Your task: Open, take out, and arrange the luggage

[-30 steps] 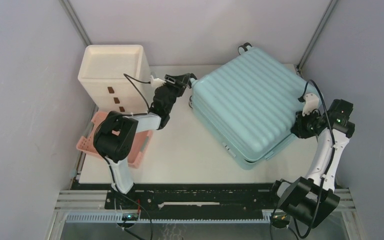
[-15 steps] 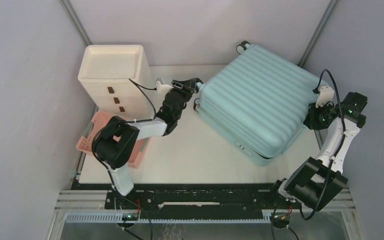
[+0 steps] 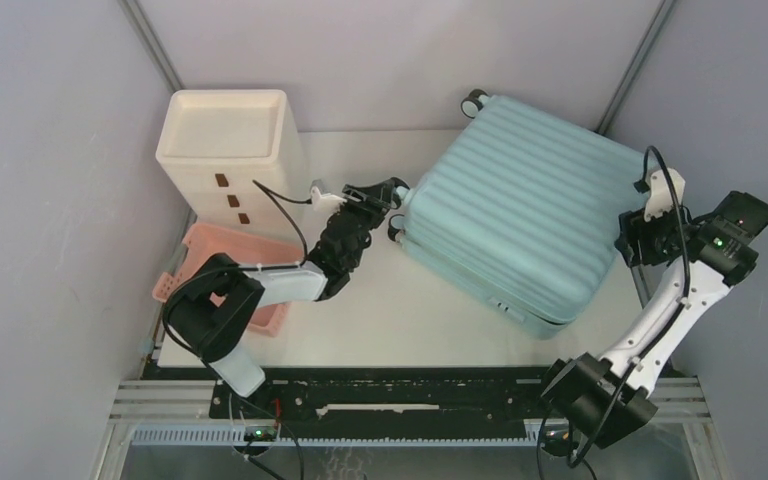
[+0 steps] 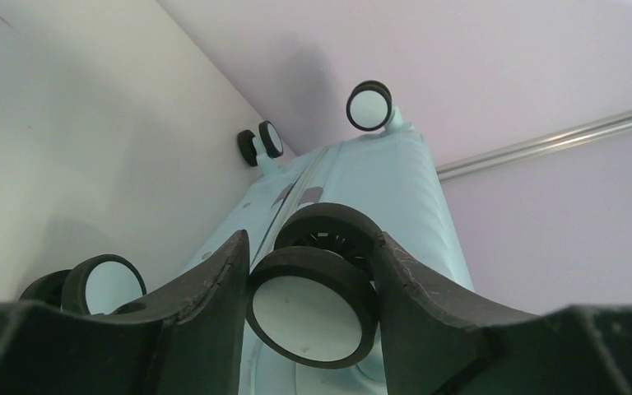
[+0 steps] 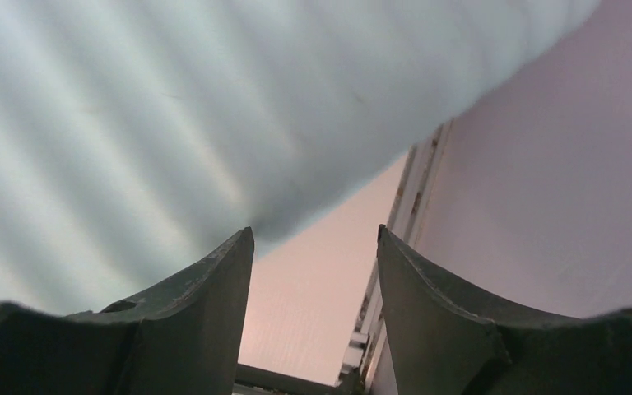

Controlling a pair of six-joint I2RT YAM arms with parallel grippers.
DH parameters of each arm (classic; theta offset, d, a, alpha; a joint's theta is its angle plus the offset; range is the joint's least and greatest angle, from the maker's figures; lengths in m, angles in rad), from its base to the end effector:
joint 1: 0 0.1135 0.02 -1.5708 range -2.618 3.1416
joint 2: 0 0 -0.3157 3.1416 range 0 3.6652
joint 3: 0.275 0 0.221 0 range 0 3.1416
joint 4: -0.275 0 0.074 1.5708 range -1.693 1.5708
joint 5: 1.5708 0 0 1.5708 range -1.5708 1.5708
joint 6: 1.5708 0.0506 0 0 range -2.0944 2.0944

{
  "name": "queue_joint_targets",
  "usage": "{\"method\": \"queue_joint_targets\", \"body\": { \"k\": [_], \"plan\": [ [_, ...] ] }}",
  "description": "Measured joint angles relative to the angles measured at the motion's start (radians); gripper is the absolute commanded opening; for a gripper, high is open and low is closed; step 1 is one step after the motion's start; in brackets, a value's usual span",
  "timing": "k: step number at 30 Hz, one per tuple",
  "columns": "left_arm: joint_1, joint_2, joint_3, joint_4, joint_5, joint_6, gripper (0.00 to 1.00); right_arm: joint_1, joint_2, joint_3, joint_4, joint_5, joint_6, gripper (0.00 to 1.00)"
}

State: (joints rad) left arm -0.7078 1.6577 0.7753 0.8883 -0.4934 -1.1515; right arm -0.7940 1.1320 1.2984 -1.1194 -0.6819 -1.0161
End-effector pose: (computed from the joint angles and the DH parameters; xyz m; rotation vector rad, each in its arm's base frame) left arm 0.2796 -0.2077 0.3026 -0.7562 1.4889 -1.0611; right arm 0.1288 -0.0856 0.4014 -0.5009 2.2007 -0.0714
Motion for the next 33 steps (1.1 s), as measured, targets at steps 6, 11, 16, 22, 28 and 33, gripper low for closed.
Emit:
{"method": "queue_joint_targets", "body": {
  "k": [6,11,16,22,28,33],
  "plan": [
    [-0.038,-0.058,-0.082,0.039,-0.013,0.013,0.00,0.133,-0.124,0.072,-0.121,-0.089,-0.021,0.58],
    [-0.068,-0.103,-0.130,0.052,-0.026,0.046,0.00,0.475,-0.207,0.076,-0.164,-0.117,0.050,0.44],
    [-0.098,-0.158,-0.173,0.044,-0.029,0.091,0.00,0.865,-0.221,0.067,-0.178,-0.123,0.124,0.38],
    [-0.148,-0.222,-0.220,0.027,-0.046,0.140,0.00,1.288,-0.226,-0.116,-0.157,0.050,0.180,0.36],
    [-0.191,-0.257,-0.244,0.018,-0.069,0.166,0.00,1.317,-0.215,-0.266,-0.151,0.248,0.207,0.36],
    [-0.238,-0.262,-0.246,0.015,-0.110,0.182,0.00,1.141,-0.268,-0.307,-0.145,0.298,0.207,0.36]
  ]
}}
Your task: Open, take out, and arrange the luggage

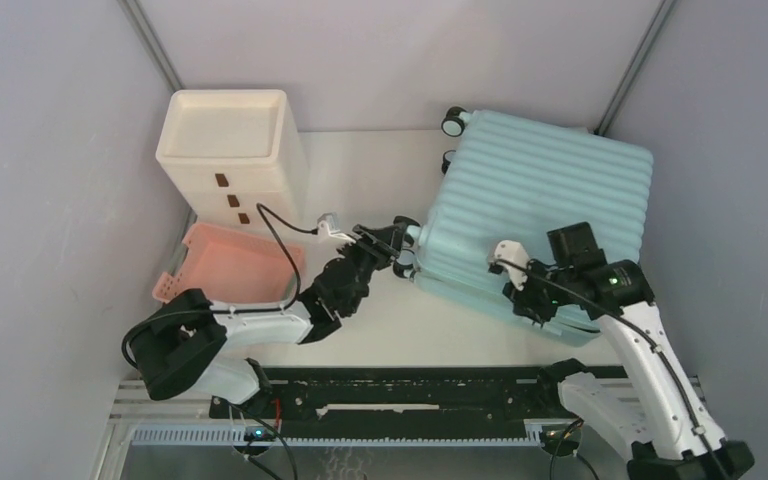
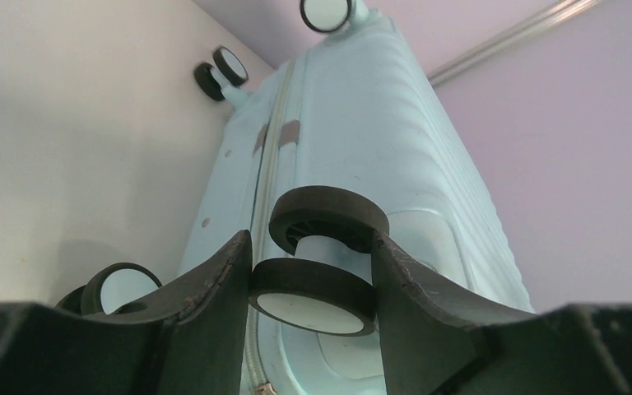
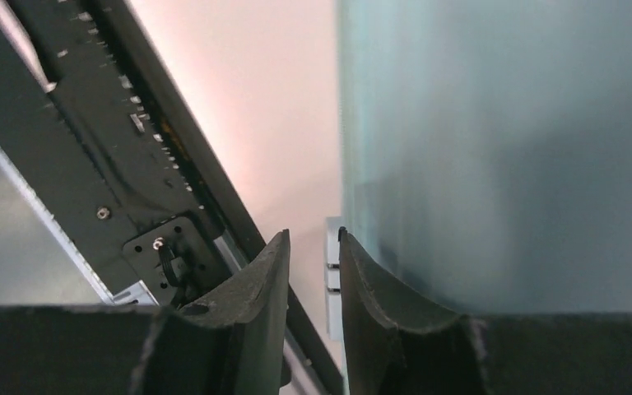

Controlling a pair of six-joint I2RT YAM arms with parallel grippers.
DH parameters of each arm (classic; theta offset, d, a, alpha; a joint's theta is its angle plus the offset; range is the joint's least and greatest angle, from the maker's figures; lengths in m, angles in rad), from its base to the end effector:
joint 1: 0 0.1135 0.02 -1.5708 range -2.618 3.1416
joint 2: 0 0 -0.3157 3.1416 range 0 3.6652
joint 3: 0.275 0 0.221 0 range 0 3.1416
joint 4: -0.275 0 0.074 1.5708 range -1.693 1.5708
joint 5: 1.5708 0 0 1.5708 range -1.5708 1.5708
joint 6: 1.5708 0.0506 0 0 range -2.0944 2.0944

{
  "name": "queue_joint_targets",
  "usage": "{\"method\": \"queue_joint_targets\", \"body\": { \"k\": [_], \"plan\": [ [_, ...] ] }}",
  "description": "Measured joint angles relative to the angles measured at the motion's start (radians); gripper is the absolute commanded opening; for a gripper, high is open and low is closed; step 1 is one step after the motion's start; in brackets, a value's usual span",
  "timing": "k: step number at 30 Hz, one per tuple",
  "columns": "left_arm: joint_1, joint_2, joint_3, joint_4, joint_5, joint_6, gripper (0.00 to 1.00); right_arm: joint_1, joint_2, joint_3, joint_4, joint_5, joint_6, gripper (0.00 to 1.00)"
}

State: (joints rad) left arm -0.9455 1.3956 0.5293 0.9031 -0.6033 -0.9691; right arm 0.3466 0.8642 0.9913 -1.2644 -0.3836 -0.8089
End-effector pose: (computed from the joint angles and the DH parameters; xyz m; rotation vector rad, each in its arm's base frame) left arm 0.1778 -0.1973 0.3054 -0.5216 1.5530 -1.0432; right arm 0.0587 0.0413 0.3304 -1.5205 2.1277 0.3621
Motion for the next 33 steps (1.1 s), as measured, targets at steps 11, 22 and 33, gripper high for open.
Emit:
{"method": "queue_joint_targets", "body": {
  "k": [11,22,33],
  "plan": [
    [-0.164,0.110,0.037,0.097,-0.048,-0.027,0.00,-0.474,-0.016,-0.002,-0.049,-0.077,-0.194,0.39],
    [-0.238,0.138,0.056,0.119,-0.073,-0.010,0.36,-0.269,-0.019,0.046,-0.195,-0.244,-0.382,0.69],
    [-0.282,-0.057,-0.050,0.013,-0.008,0.160,0.76,0.168,0.002,0.204,-0.005,-0.267,-0.222,0.89]
  ]
}}
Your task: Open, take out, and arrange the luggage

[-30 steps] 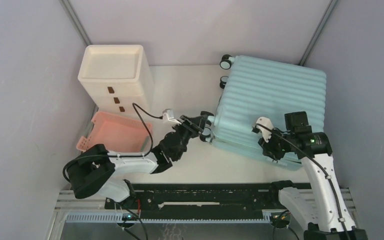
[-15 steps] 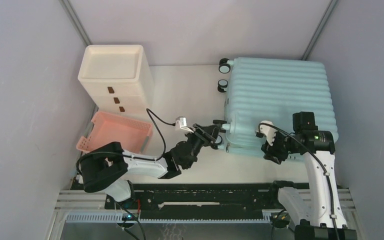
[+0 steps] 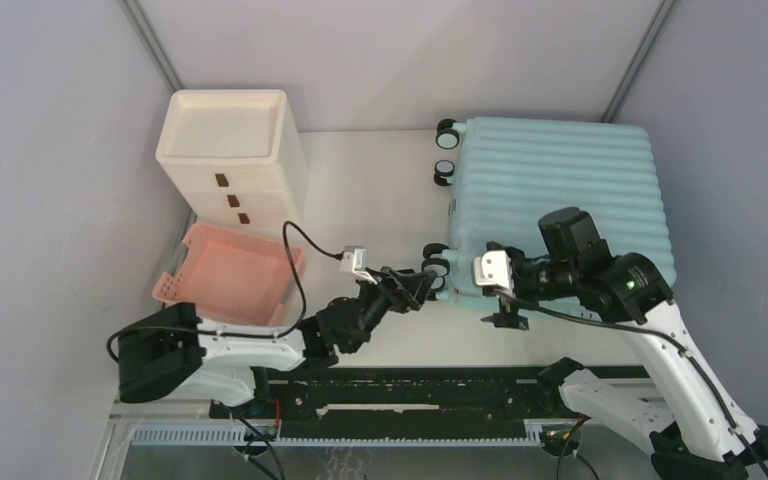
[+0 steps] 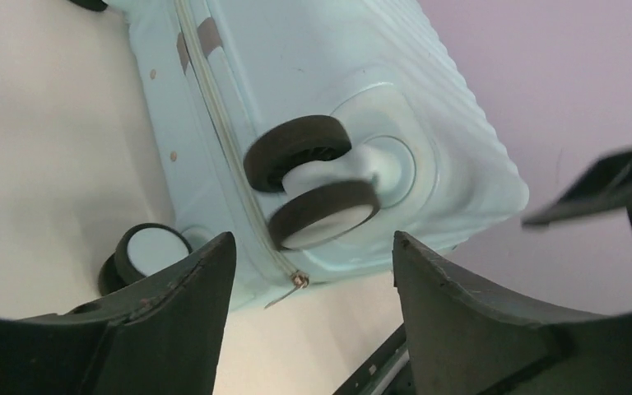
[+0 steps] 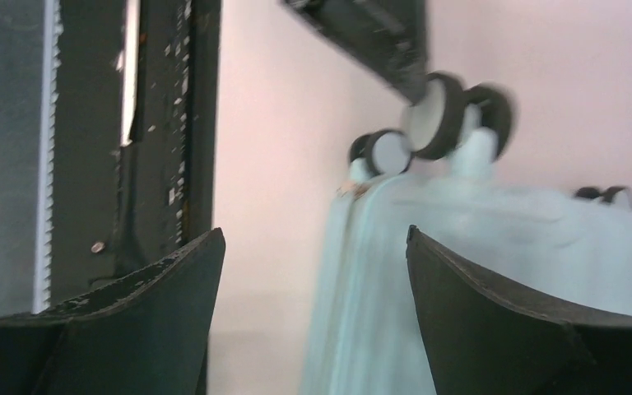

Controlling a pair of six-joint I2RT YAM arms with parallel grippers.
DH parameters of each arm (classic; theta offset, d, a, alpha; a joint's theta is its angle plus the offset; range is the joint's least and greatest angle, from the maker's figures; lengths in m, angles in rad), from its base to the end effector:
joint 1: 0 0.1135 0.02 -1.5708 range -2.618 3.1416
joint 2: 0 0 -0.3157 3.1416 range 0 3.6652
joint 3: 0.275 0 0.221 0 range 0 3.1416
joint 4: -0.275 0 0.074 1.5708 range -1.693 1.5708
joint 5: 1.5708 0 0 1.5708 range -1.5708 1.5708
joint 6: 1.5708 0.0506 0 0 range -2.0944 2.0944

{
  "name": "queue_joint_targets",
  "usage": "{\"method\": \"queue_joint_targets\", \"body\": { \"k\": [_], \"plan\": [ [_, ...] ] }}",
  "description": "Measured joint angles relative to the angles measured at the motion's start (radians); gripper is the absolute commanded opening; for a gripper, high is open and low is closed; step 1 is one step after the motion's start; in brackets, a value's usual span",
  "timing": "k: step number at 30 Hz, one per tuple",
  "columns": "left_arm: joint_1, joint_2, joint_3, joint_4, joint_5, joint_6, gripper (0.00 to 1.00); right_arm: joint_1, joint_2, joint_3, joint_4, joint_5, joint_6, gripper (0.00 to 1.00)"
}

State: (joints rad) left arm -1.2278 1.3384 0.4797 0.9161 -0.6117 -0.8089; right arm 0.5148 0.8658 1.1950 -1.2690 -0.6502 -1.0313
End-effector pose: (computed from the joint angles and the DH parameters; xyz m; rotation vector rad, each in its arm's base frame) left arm 0.1104 -0.2228 0.3055 -0.1855 1.6305 -1.1452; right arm 0.0412 0.0585 0.3872 -1.8030 1.4826 0.5627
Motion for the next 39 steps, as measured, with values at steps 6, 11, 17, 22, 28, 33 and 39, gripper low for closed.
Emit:
{"method": "queue_joint_targets", "body": {
  "k": [6,11,17,22,28,33,39],
  "plan": [
    [-0.006,-0.200,-0.131,-0.027,0.035,0.176,0.79,0.048,0.146,0.119,0.152,0.023,0.064,0.90],
    [-0.006,-0.315,-0.262,0.000,0.121,0.332,0.79,0.128,0.275,0.156,0.204,0.090,0.111,0.96],
    [-0.006,-0.342,-0.428,0.069,0.235,0.431,0.79,0.163,0.417,0.256,0.215,0.165,0.182,1.00],
    [-0.006,-0.340,-0.448,0.104,0.307,0.476,0.79,0.171,0.488,0.267,0.220,0.230,0.224,1.00],
    [-0.006,-0.248,-0.444,0.182,0.385,0.558,0.78,0.186,0.565,0.267,0.219,0.294,0.258,0.92],
    [-0.006,-0.066,-0.423,0.292,0.446,0.636,0.76,0.186,0.600,0.267,0.217,0.322,0.267,0.81],
    [-0.006,0.175,-0.290,0.396,0.511,0.662,0.72,0.186,0.600,0.254,0.212,0.309,0.250,0.64]
  ]
}}
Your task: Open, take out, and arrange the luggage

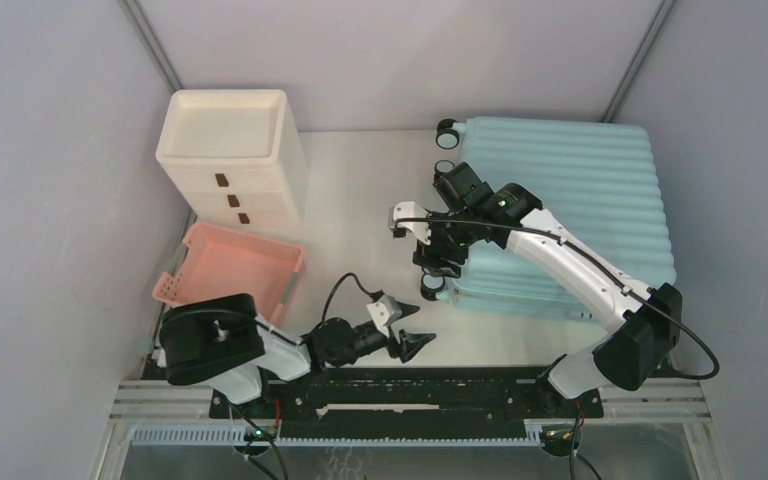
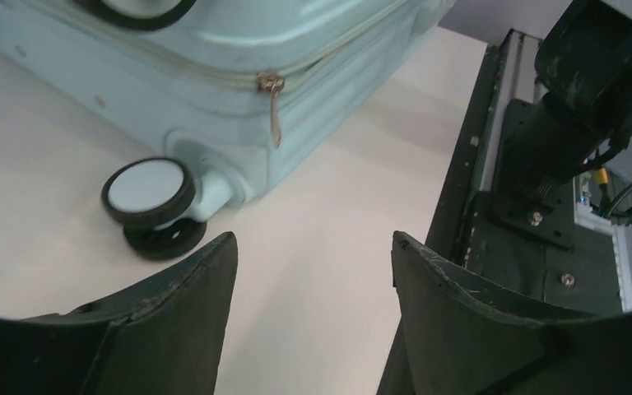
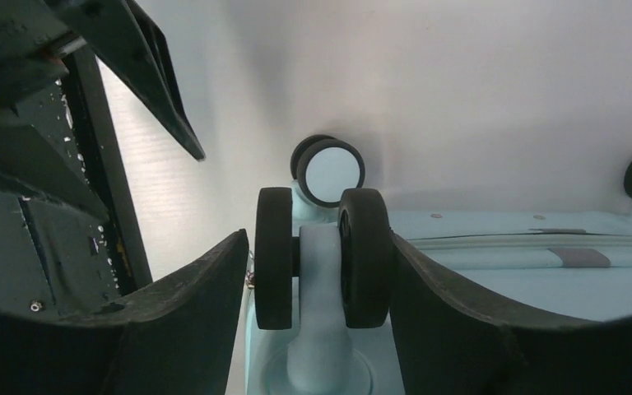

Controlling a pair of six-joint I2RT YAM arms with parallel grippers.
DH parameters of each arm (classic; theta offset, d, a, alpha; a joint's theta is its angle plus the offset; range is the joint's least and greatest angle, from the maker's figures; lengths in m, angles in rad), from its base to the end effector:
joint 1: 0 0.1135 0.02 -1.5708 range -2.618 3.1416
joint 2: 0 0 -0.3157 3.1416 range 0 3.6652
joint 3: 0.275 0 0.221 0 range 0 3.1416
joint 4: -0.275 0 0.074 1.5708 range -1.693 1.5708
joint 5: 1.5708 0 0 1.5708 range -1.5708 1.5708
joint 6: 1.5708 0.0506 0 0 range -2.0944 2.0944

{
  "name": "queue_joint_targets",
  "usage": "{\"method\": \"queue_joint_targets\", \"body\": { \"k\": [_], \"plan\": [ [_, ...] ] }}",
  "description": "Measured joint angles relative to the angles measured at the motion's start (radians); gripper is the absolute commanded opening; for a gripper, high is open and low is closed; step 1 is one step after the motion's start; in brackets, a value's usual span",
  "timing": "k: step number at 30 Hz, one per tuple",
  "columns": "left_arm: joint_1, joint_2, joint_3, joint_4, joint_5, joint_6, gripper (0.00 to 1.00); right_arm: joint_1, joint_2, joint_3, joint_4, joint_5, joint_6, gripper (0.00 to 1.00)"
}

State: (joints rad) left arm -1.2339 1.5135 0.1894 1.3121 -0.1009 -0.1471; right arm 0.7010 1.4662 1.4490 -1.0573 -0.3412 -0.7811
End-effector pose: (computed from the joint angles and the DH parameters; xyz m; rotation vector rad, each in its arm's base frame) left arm 0.0830 -0.2214 0.2356 0.7930 1.4740 -0.9870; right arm 0.1868 0.1798 0.3768 -1.8410 1.8438 0.4217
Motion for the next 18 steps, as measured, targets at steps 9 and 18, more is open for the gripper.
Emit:
{"method": "queue_joint_targets", "body": {
  "k": [9,18],
  "plan": [
    [0.000,0.185,0.161,0.056,0.019,-0.002,0.59,-0.016,-0.003,-0.005,0.000,-0.043,-0.032,0.24],
    [0.000,0.283,0.258,0.067,-0.053,0.000,0.44,-0.060,-0.016,-0.021,0.000,-0.135,-0.032,0.14]
  ]
}}
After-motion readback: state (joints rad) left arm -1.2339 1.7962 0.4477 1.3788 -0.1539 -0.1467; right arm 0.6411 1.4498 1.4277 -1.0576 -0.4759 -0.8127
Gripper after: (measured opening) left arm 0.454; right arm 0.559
